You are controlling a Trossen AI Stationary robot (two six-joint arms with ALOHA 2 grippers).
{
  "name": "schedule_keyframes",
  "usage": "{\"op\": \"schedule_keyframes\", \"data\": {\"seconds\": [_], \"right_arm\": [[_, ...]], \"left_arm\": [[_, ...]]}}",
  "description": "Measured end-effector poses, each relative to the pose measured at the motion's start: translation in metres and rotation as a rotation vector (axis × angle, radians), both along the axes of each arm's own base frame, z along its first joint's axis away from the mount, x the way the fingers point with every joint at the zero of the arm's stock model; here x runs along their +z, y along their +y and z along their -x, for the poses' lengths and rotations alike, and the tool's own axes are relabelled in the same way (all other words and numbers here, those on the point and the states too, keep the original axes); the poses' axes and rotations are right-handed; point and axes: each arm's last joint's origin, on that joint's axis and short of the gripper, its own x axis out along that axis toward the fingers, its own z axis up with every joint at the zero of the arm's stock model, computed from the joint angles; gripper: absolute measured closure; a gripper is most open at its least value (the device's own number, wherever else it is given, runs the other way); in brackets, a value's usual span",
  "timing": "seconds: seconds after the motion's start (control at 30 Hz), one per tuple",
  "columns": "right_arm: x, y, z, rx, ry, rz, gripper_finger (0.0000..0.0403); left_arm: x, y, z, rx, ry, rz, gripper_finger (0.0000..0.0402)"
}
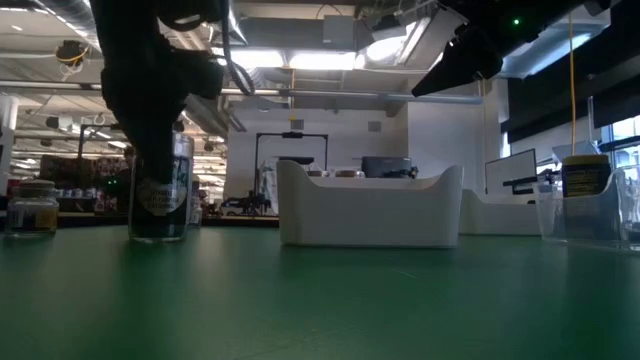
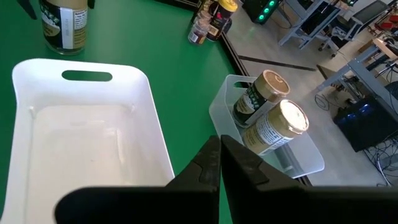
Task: Sort spices by type
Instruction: Put the golden seasoning bottle into the top transparent bin
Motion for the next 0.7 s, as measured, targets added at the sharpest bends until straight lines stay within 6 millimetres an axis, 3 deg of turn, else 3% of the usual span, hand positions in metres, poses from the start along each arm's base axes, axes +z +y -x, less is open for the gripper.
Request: {"op": "schedule_keyframes", "data": {"seconds": [0.13,0.37,0.57,0.7], "right_arm": [[0.000,0.000,0.000,0.000,0.000,0.000,0.0388],[0.000,0.000,0.000,0.000,0.001,0.000,0.0388],[0.000,0.000,0.000,0.000,0.000,0.000,0.0388],[0.000,0.000,0.000,0.000,-0.001,0.000,0.0388]], "left_arm": [[-0.003,0.004,-0.002,0.001,0.016,-0.004,0.0033],[-0.003,0.007,-0.003,-0.022,0.025,0.040,0.0118],[0.000,0.007,-0.002,-0.053,0.035,0.043,0.0124],[0.015,0.012,-0.009,-0.064,0.023,0.036,0.0124]]}}
